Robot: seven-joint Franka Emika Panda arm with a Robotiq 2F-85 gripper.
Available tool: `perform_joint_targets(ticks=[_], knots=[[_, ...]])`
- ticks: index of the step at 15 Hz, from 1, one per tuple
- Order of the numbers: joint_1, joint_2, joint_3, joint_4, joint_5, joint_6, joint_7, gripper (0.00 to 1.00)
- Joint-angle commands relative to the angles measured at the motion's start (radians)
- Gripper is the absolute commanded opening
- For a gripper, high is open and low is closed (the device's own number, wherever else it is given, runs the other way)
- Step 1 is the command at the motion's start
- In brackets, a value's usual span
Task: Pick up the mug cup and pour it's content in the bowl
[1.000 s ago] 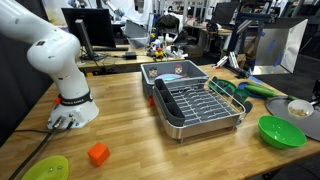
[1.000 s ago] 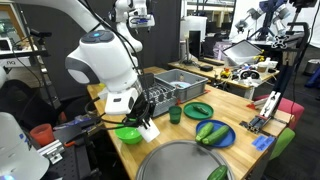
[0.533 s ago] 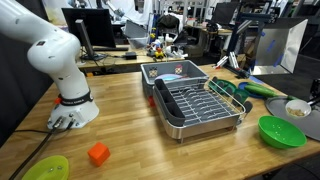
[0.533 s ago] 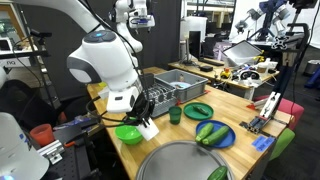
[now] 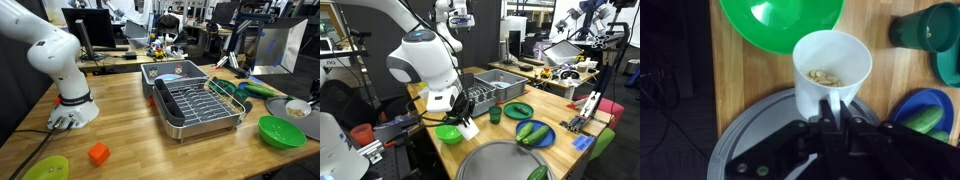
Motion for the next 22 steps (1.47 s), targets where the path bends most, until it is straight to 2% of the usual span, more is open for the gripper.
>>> perform_joint_targets(ticks=[1,4,6,10,11,13,15,16,20,22], knots=[[-0.018,0.036,0.032,0.000,-0.079,0.103,0.066,0.02],[-0.035,0.094,0.057,-0.001,-0.229,0.208,0.173,0.02],[-0.022,0.126,0.054,-0.002,-0.326,0.239,0.233,0.02],[0.024,0.110,0.019,0.000,-0.427,0.223,0.274,0.02],[0.025,0.065,0.020,-0.033,-0.444,0.223,0.285,0.02],[0.013,0.044,0.031,-0.001,-0.444,0.191,0.276,0.02],[0.002,-0.050,0.048,-0.044,-0.450,0.168,0.273,0.02],[-0.005,-0.052,0.059,-0.016,-0.442,0.143,0.262,0.02],[-0.004,-0.182,0.097,-0.025,-0.438,-0.018,0.243,0.02],[-0.009,-0.208,0.113,-0.003,-0.466,-0.105,0.259,0.02]])
